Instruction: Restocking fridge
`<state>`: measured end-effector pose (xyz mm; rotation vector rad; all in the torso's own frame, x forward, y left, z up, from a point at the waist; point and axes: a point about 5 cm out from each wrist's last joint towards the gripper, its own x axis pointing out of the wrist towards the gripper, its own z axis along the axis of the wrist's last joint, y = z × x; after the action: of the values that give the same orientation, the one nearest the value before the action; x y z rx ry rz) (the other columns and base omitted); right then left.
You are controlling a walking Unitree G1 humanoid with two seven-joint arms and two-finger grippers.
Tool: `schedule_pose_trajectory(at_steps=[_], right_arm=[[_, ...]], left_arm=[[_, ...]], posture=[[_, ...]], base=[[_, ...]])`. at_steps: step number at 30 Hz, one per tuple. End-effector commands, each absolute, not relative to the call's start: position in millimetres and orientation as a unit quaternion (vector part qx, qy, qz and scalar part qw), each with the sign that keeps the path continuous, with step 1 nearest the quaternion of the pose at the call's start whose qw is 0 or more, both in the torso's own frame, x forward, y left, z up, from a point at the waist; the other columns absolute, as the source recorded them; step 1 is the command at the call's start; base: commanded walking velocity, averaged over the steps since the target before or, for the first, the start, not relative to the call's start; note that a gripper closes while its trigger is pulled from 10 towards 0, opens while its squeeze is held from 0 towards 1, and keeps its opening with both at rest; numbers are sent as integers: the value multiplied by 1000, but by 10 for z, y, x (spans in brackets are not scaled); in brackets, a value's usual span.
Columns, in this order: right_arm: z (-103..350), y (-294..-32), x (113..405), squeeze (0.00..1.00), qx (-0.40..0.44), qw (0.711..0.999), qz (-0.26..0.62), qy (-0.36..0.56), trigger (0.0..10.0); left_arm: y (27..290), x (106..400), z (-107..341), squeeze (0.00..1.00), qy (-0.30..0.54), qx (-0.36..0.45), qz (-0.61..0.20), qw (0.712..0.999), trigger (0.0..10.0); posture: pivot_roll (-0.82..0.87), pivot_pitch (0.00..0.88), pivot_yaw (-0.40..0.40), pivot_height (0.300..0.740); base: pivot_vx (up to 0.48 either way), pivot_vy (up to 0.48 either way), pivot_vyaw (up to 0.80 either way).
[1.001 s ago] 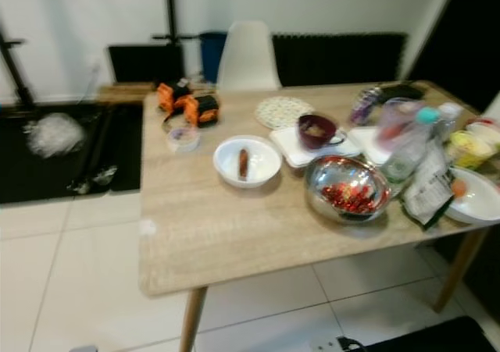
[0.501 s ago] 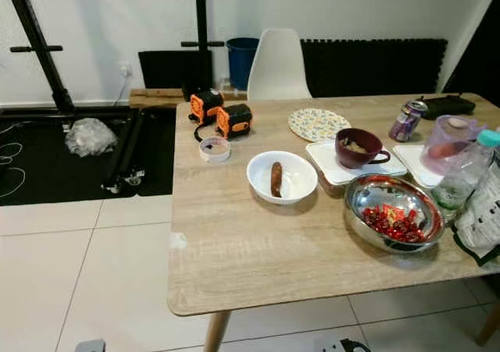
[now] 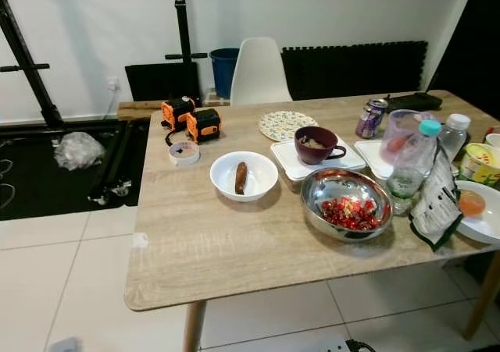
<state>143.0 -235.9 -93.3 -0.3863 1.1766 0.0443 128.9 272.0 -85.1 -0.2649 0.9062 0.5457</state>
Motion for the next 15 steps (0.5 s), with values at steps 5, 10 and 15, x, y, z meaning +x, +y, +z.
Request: schedule_pose_trajectory(at_steps=[5, 10, 15], right_arm=[[-935, -2358, 1426, 0, -179, 813, 20, 553, 10000], [-939, -2356, 1416, 0, -177, 813, 19, 554, 10000], [-943, -2359, 1402, 0, -176, 812, 20, 557, 10000]], left_arm=[[3539, 1403, -381, 0, 266, -175, 412, 854, 10000], [4096, 1792, 341, 0, 68, -214, 388, 894, 10000], [4123, 2253, 897, 0, -31, -177, 245, 953, 10000]], posture=[[-24, 0, -5, 740], [-22, 0, -2, 740], [-17, 0, -7, 740]], base=[[0, 0, 0], [0, 0, 0], [0, 0, 0]])
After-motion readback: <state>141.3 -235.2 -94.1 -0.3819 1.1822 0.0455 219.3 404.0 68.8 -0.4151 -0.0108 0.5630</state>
